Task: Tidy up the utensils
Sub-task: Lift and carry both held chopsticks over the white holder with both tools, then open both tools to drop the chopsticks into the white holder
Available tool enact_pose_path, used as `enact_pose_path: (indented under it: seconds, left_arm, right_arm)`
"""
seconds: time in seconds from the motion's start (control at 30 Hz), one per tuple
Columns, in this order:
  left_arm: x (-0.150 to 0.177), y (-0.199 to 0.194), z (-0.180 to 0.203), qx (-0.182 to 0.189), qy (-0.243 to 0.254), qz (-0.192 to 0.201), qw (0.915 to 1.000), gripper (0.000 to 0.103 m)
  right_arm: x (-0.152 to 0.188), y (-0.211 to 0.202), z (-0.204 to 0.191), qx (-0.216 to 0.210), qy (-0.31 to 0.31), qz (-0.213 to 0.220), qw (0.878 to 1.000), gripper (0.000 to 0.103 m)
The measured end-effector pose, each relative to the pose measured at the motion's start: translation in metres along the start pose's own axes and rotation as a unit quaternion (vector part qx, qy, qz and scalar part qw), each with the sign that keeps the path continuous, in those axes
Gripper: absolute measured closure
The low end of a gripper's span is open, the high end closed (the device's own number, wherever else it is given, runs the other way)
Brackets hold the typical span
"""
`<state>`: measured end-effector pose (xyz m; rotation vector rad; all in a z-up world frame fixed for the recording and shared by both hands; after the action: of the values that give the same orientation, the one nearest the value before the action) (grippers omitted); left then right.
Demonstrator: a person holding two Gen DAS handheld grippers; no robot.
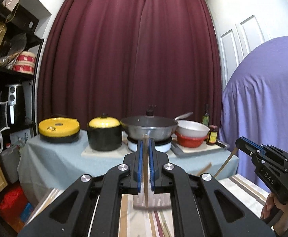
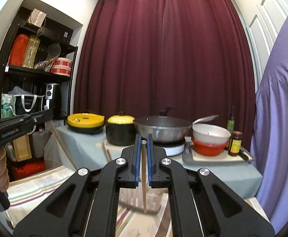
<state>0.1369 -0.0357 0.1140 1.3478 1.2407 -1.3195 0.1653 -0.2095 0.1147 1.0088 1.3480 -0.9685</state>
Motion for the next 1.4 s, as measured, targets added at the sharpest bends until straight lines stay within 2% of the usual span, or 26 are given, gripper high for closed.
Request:
enact_pose_path:
  seconds: [0.2,0.4,0.5,0.8,1.0,1.1,1.2,1.23,1.4]
  left_arm:
    - [-0.021,0.038,-0.002,-0.004,0.0,0.013,0.9999,0.096]
    - [-0.03,0.073,-0.004,-0.002,-0.003,0.008,1.0,0.096]
    - [-0.025,0.089,-0.004,-0.002,-0.002,-0.005,1.0,0.096]
    - [0.017,0.134,-0.002,0.001,-0.002,-0.06,0.9982,0.096]
    - [0.035,0.147,0.002,0.011,0.001,-0.082,0.9966,0.096]
    - [0.04,0.149,0.002,0.012,-0.004,-0.09,0.9959,0.091]
    - [0.04,0.147,0.001,0.012,-0.008,-0.088,0.996,0.076]
    - [0.039,0.145,0.001,0.011,-0.008,-0.086,0.9962,0.071]
    - [0.036,0.127,-0.001,0.005,-0.007,-0.075,0.9972,0.063]
  right_arm:
    - [-0.017,0.038,0.007,-0.001,-0.004,0.016,1.0,0.097]
    - [-0.021,0.075,0.019,0.002,0.0,0.017,1.0,0.097]
    - [-0.016,0.093,0.026,0.004,0.004,0.01,1.0,0.097]
    - [0.028,0.133,0.037,0.007,0.013,-0.038,0.999,0.097]
    - [0.054,0.147,0.037,0.008,0.013,-0.069,0.998,0.097]
    - [0.06,0.15,0.036,0.011,0.014,-0.075,0.997,0.093]
    - [0.063,0.146,0.034,0.013,0.013,-0.077,0.997,0.076]
    - [0.062,0.143,0.033,0.015,0.012,-0.074,0.997,0.075]
    - [0.058,0.123,0.027,0.02,0.006,-0.069,0.997,0.07]
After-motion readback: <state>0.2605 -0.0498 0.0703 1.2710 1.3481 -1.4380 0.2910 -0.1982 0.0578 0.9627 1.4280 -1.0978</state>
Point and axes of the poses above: each gripper's, at about its wrist camera, not at the fingertips, and y roughly the way its jaws point, z to its right, x to its underside, the point moved 6 cm from there along y, roughly the way its jaws point, and after that the axes turned 6 degrees about y, right-handed, at the moved point
